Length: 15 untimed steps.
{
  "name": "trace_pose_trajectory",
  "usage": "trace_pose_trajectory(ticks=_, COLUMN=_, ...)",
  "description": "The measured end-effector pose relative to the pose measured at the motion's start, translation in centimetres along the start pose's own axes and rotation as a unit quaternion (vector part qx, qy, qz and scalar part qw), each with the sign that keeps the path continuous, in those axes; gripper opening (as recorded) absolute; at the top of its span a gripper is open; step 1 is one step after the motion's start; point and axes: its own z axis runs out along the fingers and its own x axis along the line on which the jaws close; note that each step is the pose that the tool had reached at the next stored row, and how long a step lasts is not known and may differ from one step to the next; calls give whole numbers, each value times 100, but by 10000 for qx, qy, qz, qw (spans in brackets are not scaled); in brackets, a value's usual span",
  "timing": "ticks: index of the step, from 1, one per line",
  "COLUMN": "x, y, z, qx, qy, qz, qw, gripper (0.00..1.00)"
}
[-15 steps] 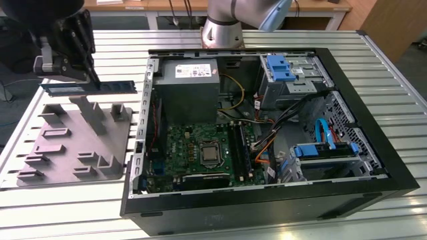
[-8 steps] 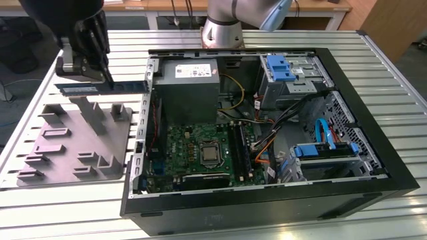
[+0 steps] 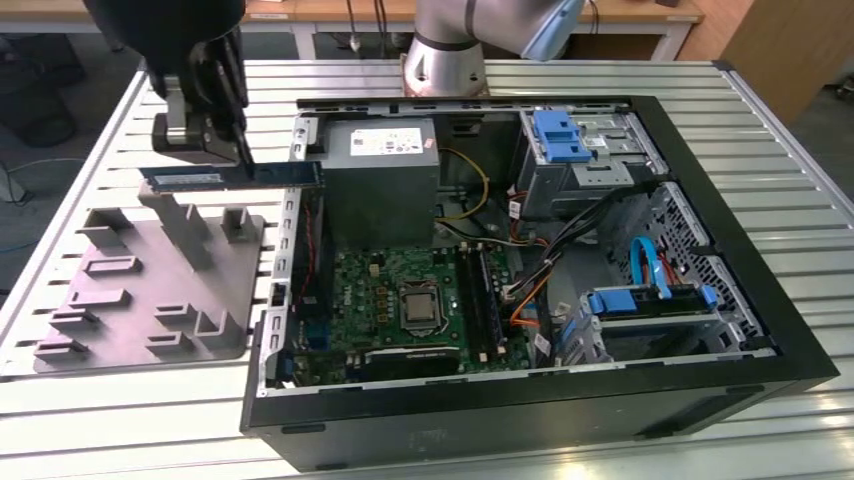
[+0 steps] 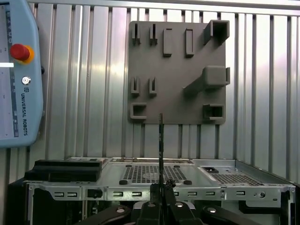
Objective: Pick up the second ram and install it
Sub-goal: 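Pick up the second ram and move it above second insertion slot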
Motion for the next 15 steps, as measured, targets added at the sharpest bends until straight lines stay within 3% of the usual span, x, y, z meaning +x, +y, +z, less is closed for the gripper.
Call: trace_pose_trajectory(ticks=15, x=8, y=-382, z=28, qx=-28, qy=0, qz=1, qw=10000, gripper=14)
